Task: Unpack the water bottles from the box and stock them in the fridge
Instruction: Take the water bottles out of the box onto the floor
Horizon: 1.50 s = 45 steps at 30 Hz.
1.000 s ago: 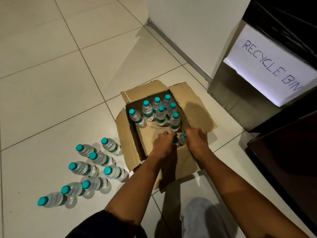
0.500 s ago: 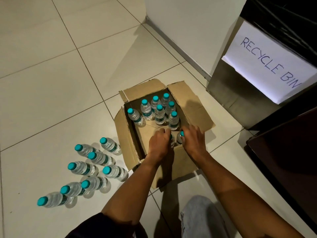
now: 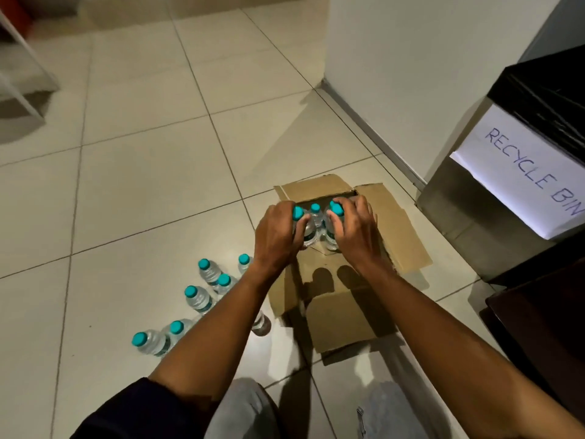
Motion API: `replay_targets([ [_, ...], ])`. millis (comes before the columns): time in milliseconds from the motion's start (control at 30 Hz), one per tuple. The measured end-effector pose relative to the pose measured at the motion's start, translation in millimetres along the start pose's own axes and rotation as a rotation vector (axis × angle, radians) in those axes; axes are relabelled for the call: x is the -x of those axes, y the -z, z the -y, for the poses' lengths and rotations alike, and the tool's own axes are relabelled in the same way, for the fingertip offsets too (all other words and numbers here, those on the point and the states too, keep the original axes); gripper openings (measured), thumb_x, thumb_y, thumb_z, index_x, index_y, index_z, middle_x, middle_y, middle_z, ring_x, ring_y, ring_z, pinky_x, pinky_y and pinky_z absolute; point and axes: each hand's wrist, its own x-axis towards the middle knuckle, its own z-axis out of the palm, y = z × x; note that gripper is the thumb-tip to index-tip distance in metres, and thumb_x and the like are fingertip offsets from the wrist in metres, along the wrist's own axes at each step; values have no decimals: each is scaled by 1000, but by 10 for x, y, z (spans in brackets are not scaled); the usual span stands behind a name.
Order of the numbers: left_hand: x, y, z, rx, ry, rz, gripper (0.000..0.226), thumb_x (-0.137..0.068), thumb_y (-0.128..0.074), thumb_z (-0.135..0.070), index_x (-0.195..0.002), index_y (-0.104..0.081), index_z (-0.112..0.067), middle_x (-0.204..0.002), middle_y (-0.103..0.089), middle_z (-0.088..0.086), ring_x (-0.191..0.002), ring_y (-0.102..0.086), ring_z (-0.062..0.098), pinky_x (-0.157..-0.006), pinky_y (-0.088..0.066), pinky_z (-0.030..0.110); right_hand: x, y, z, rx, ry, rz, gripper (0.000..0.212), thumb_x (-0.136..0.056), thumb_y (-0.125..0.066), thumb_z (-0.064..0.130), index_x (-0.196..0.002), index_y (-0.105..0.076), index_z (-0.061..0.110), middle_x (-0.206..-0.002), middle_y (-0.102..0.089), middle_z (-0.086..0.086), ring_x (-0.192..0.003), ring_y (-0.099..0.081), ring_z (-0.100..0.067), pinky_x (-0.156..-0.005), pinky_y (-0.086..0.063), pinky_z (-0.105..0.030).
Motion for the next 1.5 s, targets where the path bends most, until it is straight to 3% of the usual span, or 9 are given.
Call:
replay_targets([
  [200, -2, 737, 586, -42, 200, -126, 26, -96, -54, -39, -104, -54, -14, -92, -61, 5, -80, -49, 16, -66, -38, 27, -175, -336, 828, 15, 72, 101, 35, -96, -59, 28, -128, -57, 14, -119, -54, -12, -109, -52, -25, -94, -43, -38],
  [300, 118, 1031, 966, -86, 263, -141, 26, -95, -56, -39, -104, -55, -14, -94, -62, 5, -83, -52, 20, -67, -43, 31, -209, -596, 1217, -30, 161, 186, 35, -96, -57, 30, -127, -57, 15, -118, -55, -12, -108, -52, -26, -94, -43, -40],
  [600, 818, 1574, 2078, -259, 460, -41, 24, -95, -57, -37, -98, -56, -13, -91, -62, 8, -81, -52, 24, -69, -48, 41, -33, -1536, 2136, -102, 399, 392, 33, -97, -56, 30, -127, -57, 14, -118, -57, -8, -106, -54, -22, -91, -41, -37],
  [733, 1107, 1647, 2399, -290, 577, 59, 27, -93, -59, -37, -100, -58, -11, -92, -64, 9, -80, -54, 22, -68, -51, 39, 42, -1932, 2373, -69, 441, 492, 34, -96, -57, 34, -128, -57, 21, -121, -58, -2, -110, -52, -19, -90, -34, -34],
  [1033, 1519, 1489, 2734, -342, 705, 300, 34, -92, -62, -39, -107, -61, -9, -96, -68, 10, -80, -57, 21, -68, -48, 32, 391, -2702, 2448, 268, 570, 621, 30, -88, -72, 26, -117, -65, 23, -103, -67, -2, -95, -53, -23, -73, -22, -37],
  [1300, 1603, 1270, 2838, -331, 722, 395, 34, -92, -61, -39, -109, -61, -10, -97, -68, 10, -80, -57, 21, -69, -46, 29, 558, -2946, 2364, 481, 552, 731, 33, -77, -81, 24, -104, -62, 23, -93, -63, -3, -99, -51, -24, -88, -31, -44],
  [1500, 1661, 1130, 2880, -341, 726, 448, 37, -92, -59, -42, -113, -60, -11, -101, -69, 9, -82, -60, 21, -76, -53, 32, 586, -3018, 2266, 519, 521, 751, 37, -79, -78, 18, -111, -58, 23, -100, -63, -4, -106, -51, -25, -92, -32, -45],
])
